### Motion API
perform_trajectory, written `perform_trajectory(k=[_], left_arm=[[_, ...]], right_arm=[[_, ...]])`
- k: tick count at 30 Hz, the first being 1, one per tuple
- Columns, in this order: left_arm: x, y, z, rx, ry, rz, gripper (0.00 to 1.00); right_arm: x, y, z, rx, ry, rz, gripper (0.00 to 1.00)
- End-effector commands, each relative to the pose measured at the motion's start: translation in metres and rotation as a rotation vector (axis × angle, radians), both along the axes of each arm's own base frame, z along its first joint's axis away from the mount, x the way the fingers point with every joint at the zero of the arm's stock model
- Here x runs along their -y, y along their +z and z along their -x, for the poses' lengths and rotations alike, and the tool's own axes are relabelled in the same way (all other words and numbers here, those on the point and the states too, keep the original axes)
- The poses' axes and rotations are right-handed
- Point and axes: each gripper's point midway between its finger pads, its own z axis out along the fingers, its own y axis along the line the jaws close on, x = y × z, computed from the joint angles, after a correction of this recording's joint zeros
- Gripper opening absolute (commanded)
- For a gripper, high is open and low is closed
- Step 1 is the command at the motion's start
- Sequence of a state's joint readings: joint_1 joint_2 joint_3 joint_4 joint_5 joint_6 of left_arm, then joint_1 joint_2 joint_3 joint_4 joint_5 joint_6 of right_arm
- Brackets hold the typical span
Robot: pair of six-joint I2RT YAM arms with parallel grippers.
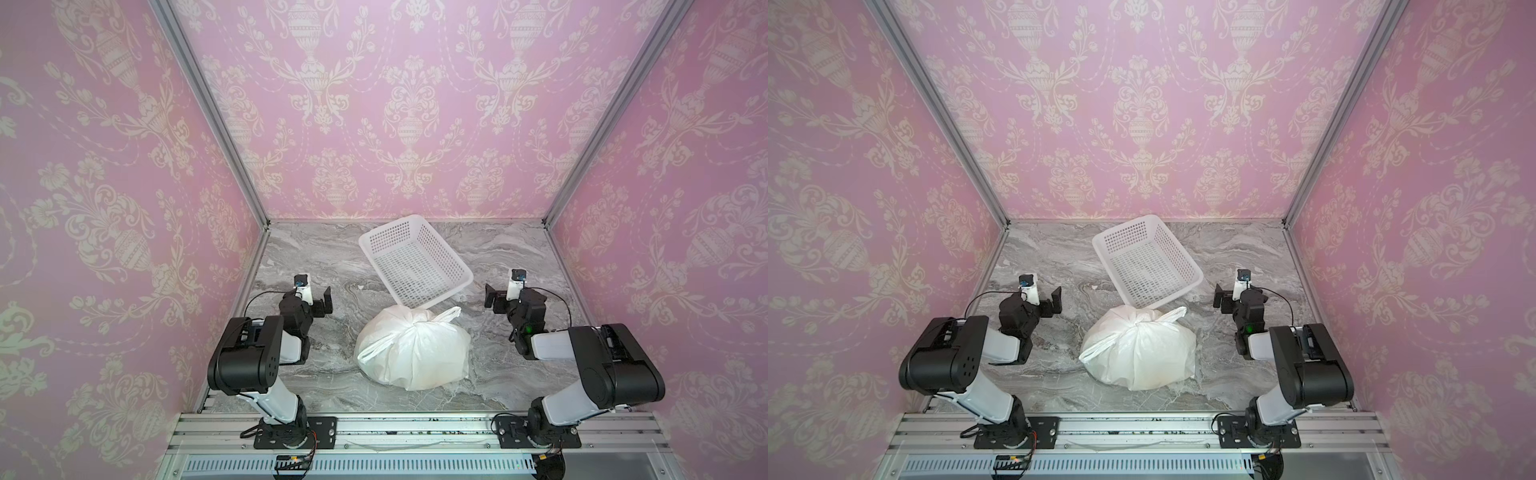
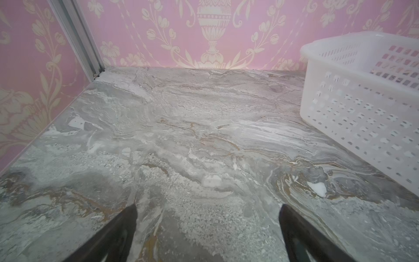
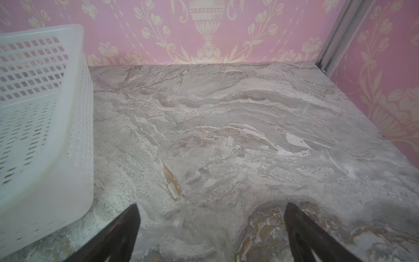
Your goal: Untie the knot of the plastic bag and take out the fruit
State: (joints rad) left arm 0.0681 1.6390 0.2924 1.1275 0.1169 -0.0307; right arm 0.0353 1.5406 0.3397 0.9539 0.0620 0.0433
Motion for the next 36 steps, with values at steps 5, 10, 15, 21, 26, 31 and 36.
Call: perform_trajectory(k=[5,10,15,21,26,31,36], left_arm=[[-0.049,0.011,0.021,0.104,0.301,0.0,0.99],[-0.051,0.01,0.019,0.089,0.311,-0.004,0.99],[-0.032,-0.001,-0.005,-0.04,0.218,-0.053,0.99],[-0.011,0.005,-0.009,-0.048,0.11,-0.088,0.99],[-0.023,0.034,0.0,-0.078,0.215,-0.093,0.99],[-0.031,0.075,0.015,-0.037,0.342,0.163,0.99],[0.048,0.123,0.014,-0.013,-0.12,0.292,0.99]], right_arm=[[-0.006,0.007,-0.004,0.022,0.028,0.023,1.0],[-0.005,0.006,-0.005,0.017,0.026,0.019,1.0],[-0.004,0.005,-0.007,0.006,0.044,-0.014,1.0],[-0.006,0.006,-0.006,0.012,0.04,0.009,1.0],[0.0,0.028,0.009,0.077,-0.032,0.047,1.0],[0.013,0.053,0.028,0.083,-0.193,0.09,1.0],[0.012,0.081,0.032,-0.05,-0.284,-0.143,1.0]])
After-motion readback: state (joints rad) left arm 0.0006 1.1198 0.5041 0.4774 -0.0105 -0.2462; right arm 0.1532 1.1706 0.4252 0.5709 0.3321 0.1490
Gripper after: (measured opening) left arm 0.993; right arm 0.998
